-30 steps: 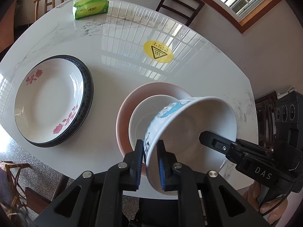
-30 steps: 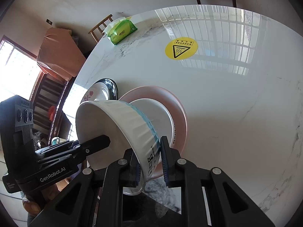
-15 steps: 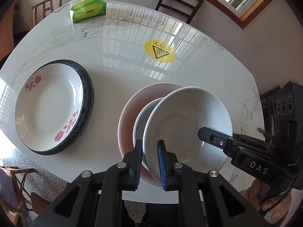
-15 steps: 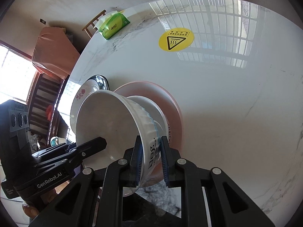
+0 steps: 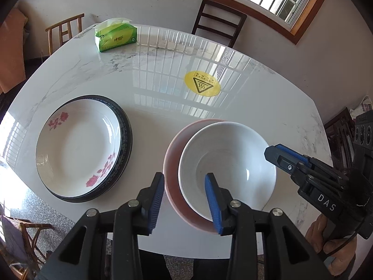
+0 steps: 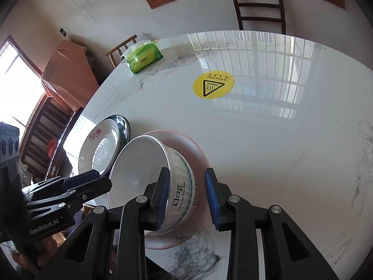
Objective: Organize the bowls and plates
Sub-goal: 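Lower the blue-band bowl into the Rabbit-print bowl and open both grippers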
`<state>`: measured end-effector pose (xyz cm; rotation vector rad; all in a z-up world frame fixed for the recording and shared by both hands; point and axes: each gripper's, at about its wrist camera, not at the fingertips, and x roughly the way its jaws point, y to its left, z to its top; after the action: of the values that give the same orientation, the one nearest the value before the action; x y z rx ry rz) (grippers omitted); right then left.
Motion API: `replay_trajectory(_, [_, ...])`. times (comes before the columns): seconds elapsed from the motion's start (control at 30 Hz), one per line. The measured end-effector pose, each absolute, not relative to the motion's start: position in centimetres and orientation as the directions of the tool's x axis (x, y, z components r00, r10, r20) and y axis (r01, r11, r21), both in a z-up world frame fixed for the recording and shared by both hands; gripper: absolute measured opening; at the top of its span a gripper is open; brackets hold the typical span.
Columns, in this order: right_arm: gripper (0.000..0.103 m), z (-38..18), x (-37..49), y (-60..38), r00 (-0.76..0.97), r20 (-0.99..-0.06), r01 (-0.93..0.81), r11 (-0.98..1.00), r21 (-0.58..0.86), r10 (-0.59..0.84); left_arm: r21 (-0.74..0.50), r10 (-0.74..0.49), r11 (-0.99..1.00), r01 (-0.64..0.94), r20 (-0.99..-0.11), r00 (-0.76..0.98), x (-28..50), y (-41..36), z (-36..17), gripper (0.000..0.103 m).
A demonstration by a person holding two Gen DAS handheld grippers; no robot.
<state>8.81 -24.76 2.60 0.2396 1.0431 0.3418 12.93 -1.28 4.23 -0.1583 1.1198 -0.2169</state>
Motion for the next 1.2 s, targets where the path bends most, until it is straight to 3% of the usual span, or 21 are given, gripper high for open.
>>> replay_trajectory(0.03, [0.03, 2.8, 8.4, -24.7, 0.484, -0.79, -0.172, 0.926, 0.336, 0.376, -0.241, -0.256, 0.966, 0.09, -0.872, 0.418, 12.8, -1.1, 4.1, 0.037])
replay_trajectory(0.1, [0.018, 3.1, 7.7, -24.4, 0.525, -0.772, -0.194, 0.934, 0.301, 0.358, -0.249, -0.257, 0.966, 0.075, -0.874, 0.412, 12.7, -0.7, 3.7, 0.037])
replay_trajectory(0.2, [0.01, 3.5, 7.1, -23.8, 0.568, -0.753, -0.213, 0.943, 0.256, 0.333, -0.269, -0.27, 0.961, 0.058, -0.876, 0.399, 12.7, -0.2, 3.2, 0.037])
replay_trajectory(0.6, [0.007, 2.2, 9.4, -22.7, 0.526, -0.789, -0.21, 0.948, 0.24, 0.317, -0.276, -0.274, 0.96, 0.049, -0.885, 0.376, 13.2, 0.0, 2.8, 0.037])
replay_trajectory(0.83, [0.008, 1.1, 10.5, -23.8, 0.426, -0.824, -0.179, 0.928, 0.328, 0.374, -0.288, -0.283, 0.956, 0.046, -0.876, 0.39, 13.4, 0.6, 2.7, 0.04])
replay_trajectory(0.9, [0.014, 1.3, 10.0, -24.1, 0.439, -0.815, -0.173, 0.925, 0.338, 0.38, -0.311, -0.304, 0.949, 0.051, -0.865, 0.4, 13.1, 0.9, 2.7, 0.04])
replay_trajectory(1.03, [0.014, 1.9, 8.1, -25.9, 0.53, -0.746, -0.133, 0.908, 0.397, 0.404, -0.284, -0.279, 0.957, 0.063, -0.836, 0.473, 12.1, 1.5, 3.4, 0.04])
replay_trajectory(1.2, [0.037, 3.4, 3.4, -26.7, 0.704, -0.631, -0.134, 0.933, 0.335, 0.327, -0.261, -0.256, 0.962, 0.08, -0.764, 0.593, 10.2, 2.2, 3.8, 0.042])
